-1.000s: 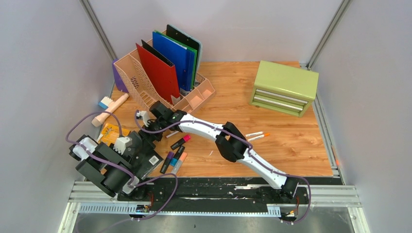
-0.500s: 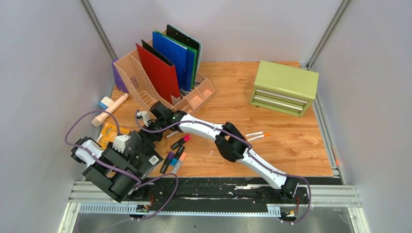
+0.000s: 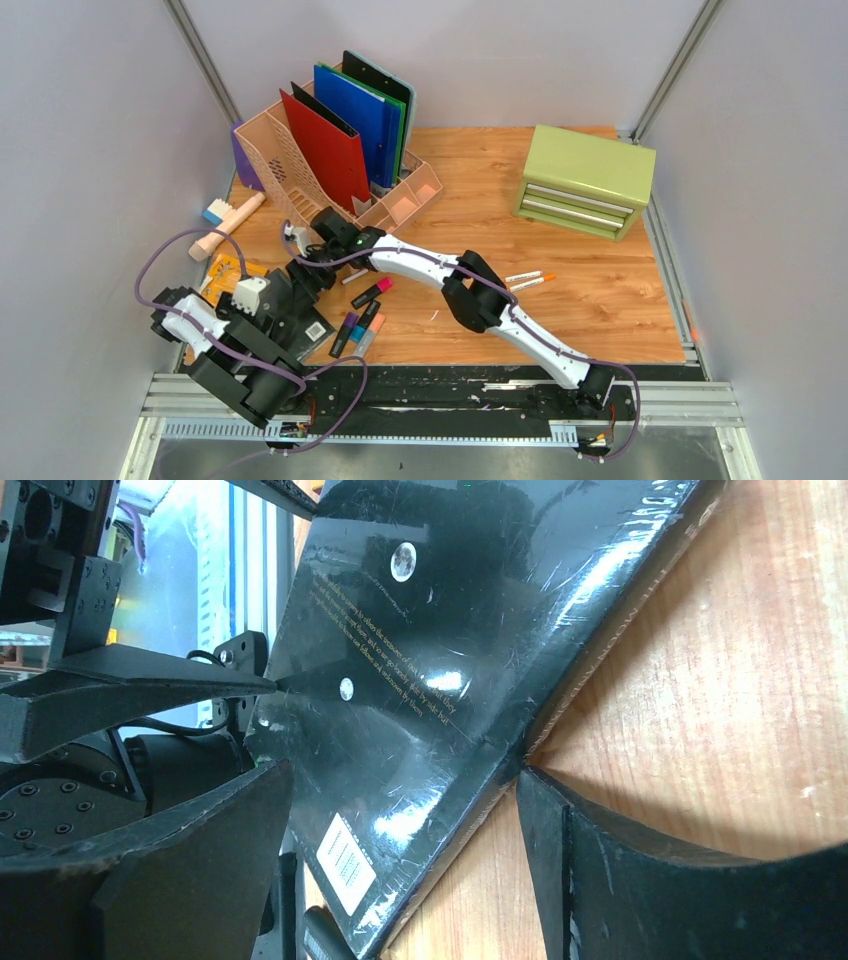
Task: Organize the desk
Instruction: Pick up the notebook from the corner of the board.
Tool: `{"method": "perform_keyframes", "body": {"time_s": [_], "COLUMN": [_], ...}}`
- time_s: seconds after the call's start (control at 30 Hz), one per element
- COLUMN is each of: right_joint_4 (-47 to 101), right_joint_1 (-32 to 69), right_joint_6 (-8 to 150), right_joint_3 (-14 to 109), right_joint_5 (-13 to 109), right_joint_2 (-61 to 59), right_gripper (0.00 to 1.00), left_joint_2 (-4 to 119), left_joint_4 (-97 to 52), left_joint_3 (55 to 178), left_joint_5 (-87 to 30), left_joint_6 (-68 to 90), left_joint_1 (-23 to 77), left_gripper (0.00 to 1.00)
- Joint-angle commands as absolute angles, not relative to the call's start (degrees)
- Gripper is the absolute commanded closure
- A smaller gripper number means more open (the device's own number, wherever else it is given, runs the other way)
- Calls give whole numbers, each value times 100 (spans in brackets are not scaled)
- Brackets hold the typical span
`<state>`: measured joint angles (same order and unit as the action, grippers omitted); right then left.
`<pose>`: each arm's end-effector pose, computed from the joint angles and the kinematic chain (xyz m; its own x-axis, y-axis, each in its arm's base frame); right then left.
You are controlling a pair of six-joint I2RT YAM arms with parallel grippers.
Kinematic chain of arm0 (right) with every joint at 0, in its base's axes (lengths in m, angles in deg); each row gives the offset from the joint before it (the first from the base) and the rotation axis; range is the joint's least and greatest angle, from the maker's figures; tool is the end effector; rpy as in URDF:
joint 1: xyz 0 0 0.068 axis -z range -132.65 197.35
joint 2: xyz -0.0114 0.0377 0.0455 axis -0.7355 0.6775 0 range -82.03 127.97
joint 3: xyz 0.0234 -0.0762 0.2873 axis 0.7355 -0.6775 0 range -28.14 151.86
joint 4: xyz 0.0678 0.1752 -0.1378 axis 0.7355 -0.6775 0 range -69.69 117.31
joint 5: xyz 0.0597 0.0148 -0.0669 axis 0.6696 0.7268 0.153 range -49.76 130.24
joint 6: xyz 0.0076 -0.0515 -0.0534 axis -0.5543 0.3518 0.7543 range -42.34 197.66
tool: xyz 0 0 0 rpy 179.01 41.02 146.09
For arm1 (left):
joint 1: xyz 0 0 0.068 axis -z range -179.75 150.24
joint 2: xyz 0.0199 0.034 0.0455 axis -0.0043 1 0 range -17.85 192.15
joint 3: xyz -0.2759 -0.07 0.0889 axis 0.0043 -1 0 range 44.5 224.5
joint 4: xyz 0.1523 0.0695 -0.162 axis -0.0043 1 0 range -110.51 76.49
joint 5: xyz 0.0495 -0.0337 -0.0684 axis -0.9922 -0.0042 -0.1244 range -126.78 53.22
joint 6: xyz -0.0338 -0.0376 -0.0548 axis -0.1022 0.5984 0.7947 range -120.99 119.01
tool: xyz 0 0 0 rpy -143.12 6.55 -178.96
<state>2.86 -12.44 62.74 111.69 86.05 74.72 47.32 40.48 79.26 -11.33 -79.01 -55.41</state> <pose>0.2618 0.5388 0.1452 -0.5462 -0.5813 -0.6032 -0.7581 0.0366 0.6511 0.0843 0.0758 0.1896 -0.8521 0.3186 -0.4152 0.3958 0.9114 -0.1130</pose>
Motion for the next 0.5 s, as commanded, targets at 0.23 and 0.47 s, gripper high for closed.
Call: {"method": "perform_keyframes", "body": {"time_s": [0.23, 0.47], "right_joint_4": [1079, 1242], "right_joint_1": [-1445, -1444], "right_joint_6": [5293, 5033], "right_joint_3": [11180, 11052], "right_joint_5": [9651, 9832], "right_joint_2": [7392, 7282], "right_gripper": [21, 27], "left_joint_2": [4410, 4209], "left_joint_4": [4005, 3970], "left_joint_3": [7803, 7720], "left_joint_5": [-484, -487], "left_joint_6": [-7907, -7899], "left_joint_1": [-5565, -5565], "left_gripper": [0, 0]}}
